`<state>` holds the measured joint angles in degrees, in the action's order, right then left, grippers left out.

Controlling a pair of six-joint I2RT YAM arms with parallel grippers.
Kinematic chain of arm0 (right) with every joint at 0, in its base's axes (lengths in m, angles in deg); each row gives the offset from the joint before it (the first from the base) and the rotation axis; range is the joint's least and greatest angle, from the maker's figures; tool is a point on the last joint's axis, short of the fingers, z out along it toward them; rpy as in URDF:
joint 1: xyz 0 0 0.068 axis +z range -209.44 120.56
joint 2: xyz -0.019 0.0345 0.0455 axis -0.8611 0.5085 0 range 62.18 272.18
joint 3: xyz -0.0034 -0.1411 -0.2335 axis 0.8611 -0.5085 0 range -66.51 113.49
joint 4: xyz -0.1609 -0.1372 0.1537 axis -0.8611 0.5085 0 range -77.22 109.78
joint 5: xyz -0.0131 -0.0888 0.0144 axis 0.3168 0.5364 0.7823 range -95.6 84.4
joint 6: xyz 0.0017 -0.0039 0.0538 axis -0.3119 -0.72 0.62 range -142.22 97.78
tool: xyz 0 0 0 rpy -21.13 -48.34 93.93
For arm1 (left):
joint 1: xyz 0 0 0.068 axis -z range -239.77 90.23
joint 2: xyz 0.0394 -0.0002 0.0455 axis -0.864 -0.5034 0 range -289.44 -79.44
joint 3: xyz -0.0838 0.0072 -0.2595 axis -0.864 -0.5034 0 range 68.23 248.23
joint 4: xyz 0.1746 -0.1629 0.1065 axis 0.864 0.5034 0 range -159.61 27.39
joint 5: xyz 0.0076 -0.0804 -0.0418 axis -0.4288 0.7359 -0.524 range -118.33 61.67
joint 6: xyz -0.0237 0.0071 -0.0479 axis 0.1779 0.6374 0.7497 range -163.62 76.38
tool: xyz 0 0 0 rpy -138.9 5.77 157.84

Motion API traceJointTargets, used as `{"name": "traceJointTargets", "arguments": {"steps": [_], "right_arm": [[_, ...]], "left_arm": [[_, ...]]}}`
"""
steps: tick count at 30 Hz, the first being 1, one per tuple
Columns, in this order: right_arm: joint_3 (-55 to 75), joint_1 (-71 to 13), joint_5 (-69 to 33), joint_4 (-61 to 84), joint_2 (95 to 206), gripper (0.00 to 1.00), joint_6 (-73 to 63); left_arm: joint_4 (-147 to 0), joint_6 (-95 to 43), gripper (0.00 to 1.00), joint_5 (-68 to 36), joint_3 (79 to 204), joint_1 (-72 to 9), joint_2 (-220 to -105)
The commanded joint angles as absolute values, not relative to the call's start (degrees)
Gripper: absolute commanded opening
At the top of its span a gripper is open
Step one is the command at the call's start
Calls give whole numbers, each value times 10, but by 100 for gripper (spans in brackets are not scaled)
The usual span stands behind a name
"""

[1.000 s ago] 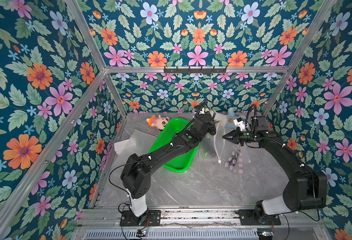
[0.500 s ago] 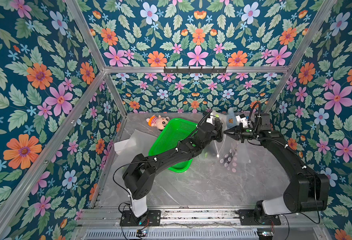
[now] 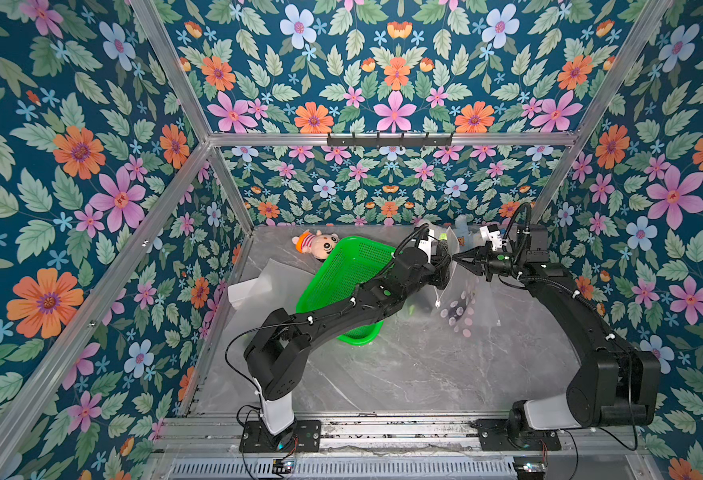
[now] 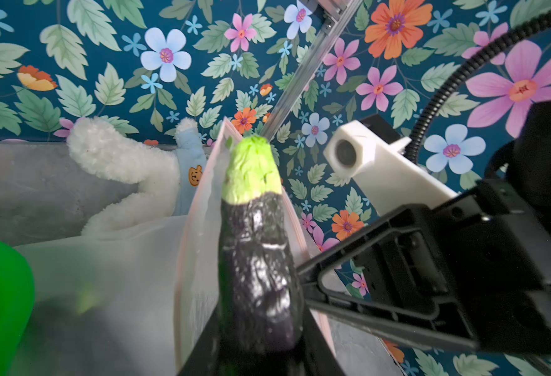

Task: Place the eggplant in a zip-top bag and seal the zipper
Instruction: Place the eggplant in the zipper food storage bag.

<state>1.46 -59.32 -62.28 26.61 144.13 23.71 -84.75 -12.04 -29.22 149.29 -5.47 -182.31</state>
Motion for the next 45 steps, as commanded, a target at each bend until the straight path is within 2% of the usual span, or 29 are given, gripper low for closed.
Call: {"name": "traceJointTargets", "arguments": {"steps": [1,5,11,19,31,45], "right_arm": [[16,-597,-621,243,1436,0,249],[16,-605,-621,240,1432,0,251],[12,-612,-624,236,1426,0,252],[5,-624,-619,231,1413,0,258],[-2,-624,-611,214,1401,0,275],[-6,-627,-537,147,1388,0,376]], "left_arm": [[-821,-162,33,-261,1514,-53,-1828],[-774,-185,44,-249,1544,-53,-1839],[-735,-189,53,-268,1571,-53,-1845],[-688,-165,56,-299,1602,-62,-1847],[-689,-169,57,-262,1599,-76,-1823],[-883,-164,56,-151,1392,-140,-1696]]}}
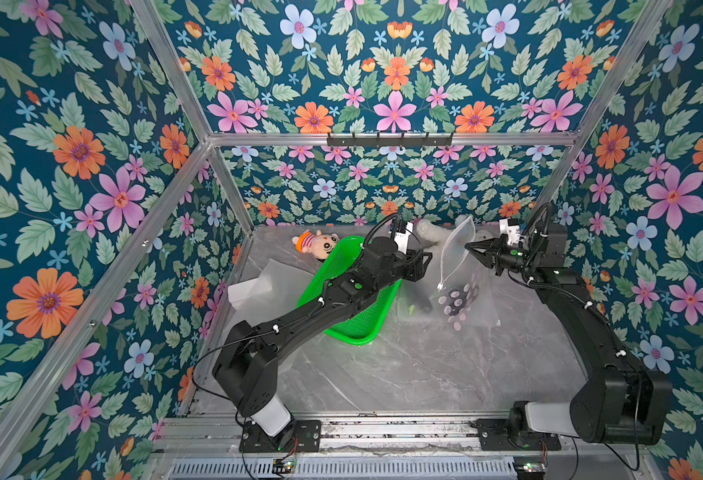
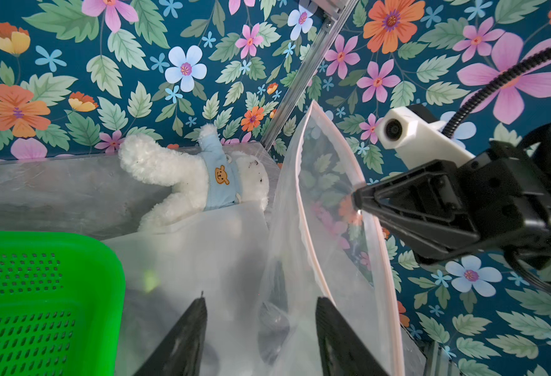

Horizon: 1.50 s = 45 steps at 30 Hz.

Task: Place the eggplant in a zip-top bag and seal the zipper
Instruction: Place the eggplant in the zipper food storage bag, then zip the zipper on the zipper food storage bag.

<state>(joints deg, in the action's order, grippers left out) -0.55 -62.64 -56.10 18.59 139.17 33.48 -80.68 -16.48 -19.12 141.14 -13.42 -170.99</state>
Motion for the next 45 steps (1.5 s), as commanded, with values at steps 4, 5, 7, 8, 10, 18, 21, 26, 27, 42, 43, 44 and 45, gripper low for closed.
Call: {"name": "traceJointTargets", "arguments": {"steps": [4,5,7,8,10,18,21,26,27,42,43,44,45], "right_arm": [[-12,-627,-507,136,1381,0,402],[-16,-627,-498,129,1378,0,414],[-26,-628,-477,113,1370,0,439],[-32,-628,-468,101,1368,0,456],[-42,-628,-451,81,1364,0,485],[-36,-628,-421,76,1360,0,517],[-36,-630,-423,69,1364,0,528],[-39,-630,-430,47,1370,0,549],[-38,-630,-431,47,1370,0,549],[-56,-632,-445,21,1377,0,563],[-57,-633,-446,20,1377,0,564],[-58,-634,-447,17,1377,0,566],[-59,-635,-447,16,1377,0,568]], "left_arm": [[-958,-159,51,-119,1339,-149,-1674],[-989,-155,50,-108,1320,-150,-1670],[-1038,-149,48,-94,1294,-152,-1665],[-1060,-148,46,-87,1283,-152,-1664],[-1102,-146,44,-75,1264,-152,-1667],[-1272,-137,34,-30,1201,-149,-1685],[-1275,-157,38,-22,1200,-140,-1699],[-1264,-190,42,-44,1214,-123,-1721],[-1268,-189,42,-43,1218,-123,-1726],[-1231,-222,31,-73,1291,-112,-1805],[-1229,-223,29,-76,1295,-112,-1809],[-1225,-224,28,-79,1300,-112,-1813],[-1223,-225,28,-79,1303,-112,-1816]]}}
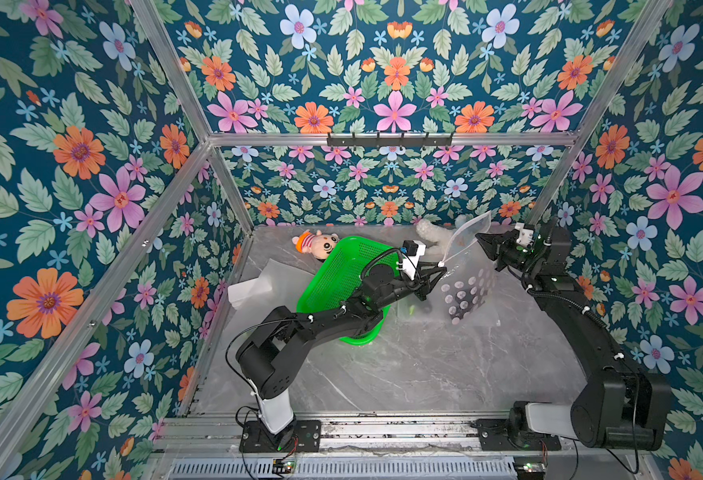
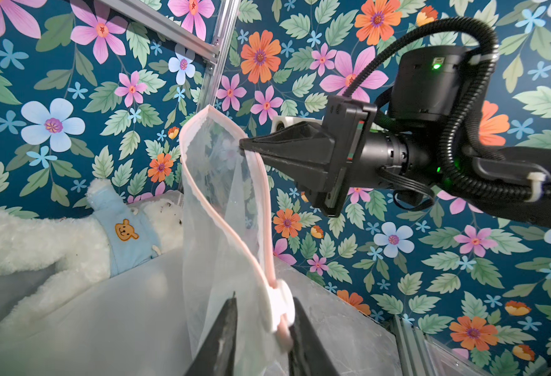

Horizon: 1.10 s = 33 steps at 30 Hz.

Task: Place the eggplant in a zip-top bag and seal the zipper
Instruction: Zip the zipper on the zipper food storage bag.

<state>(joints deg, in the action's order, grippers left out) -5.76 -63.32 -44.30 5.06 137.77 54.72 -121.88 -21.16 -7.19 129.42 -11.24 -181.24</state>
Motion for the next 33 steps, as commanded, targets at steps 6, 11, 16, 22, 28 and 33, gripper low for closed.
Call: {"name": "traceJointTargets", "arguments": {"steps": [6,11,16,22,28,33], "right_arm": [[-59,-642,-453,4,1378,0,578],[-66,-644,-460,-15,1383,0,592],[-73,-645,-463,-16,1383,0,592],[-75,-646,-457,11,1375,0,561],[-56,-651,-449,66,1344,0,463],[-6,-653,-421,180,1305,19,314]], "left_arm": [[-1193,-238,33,-102,1308,-111,-1824],[-1197,-241,27,-105,1314,-111,-1833],[-1202,-238,20,-108,1319,-111,-1832],[-1175,-247,0,-103,1328,-111,-1823],[-1082,-293,0,-109,1353,-115,-1801],[-1021,-329,0,-72,1375,-128,-1783]]}}
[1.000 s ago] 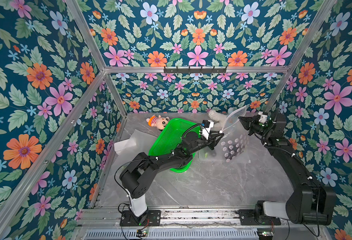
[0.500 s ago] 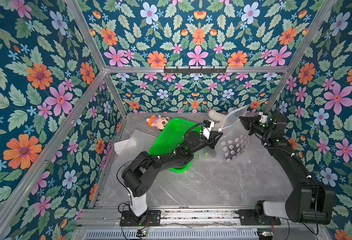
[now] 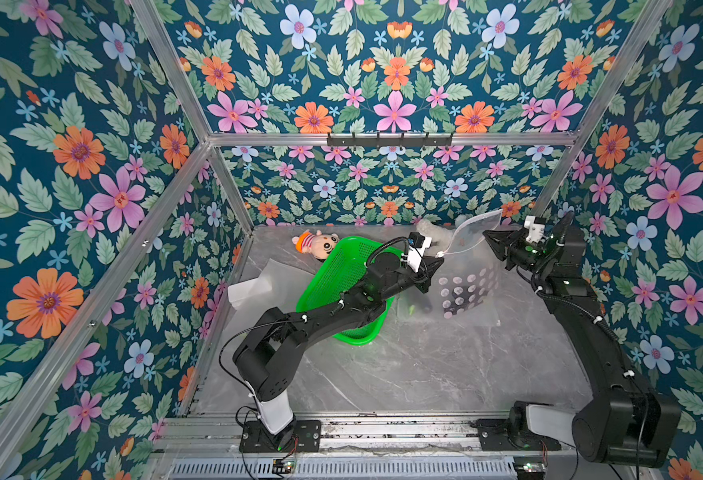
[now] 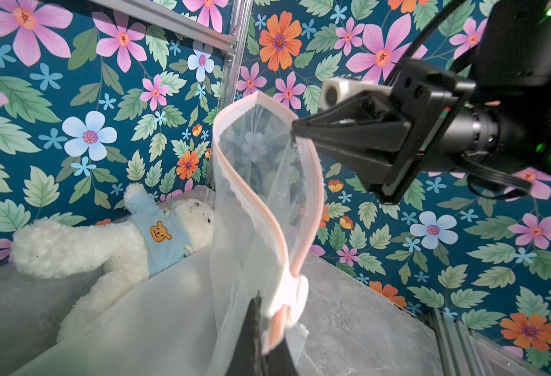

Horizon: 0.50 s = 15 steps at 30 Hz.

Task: Place the eggplant in a zip-top bag and seal the zipper
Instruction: Zip the zipper on the zipper food storage bag.

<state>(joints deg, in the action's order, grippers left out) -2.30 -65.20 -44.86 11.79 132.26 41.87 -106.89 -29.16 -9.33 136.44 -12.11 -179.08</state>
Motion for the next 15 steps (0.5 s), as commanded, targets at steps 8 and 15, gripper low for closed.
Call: {"name": "traceJointTargets", "arguments": {"steps": [8,15], "right_arm": [[45,-652,-387,250,1255,39,151],[78,-653,-505,229,1281,42,35]], "left_arm": [[-890,-373,0,11,1450,-162,-1790],[-744,-450,0,105,1523,-177,-1793]]}}
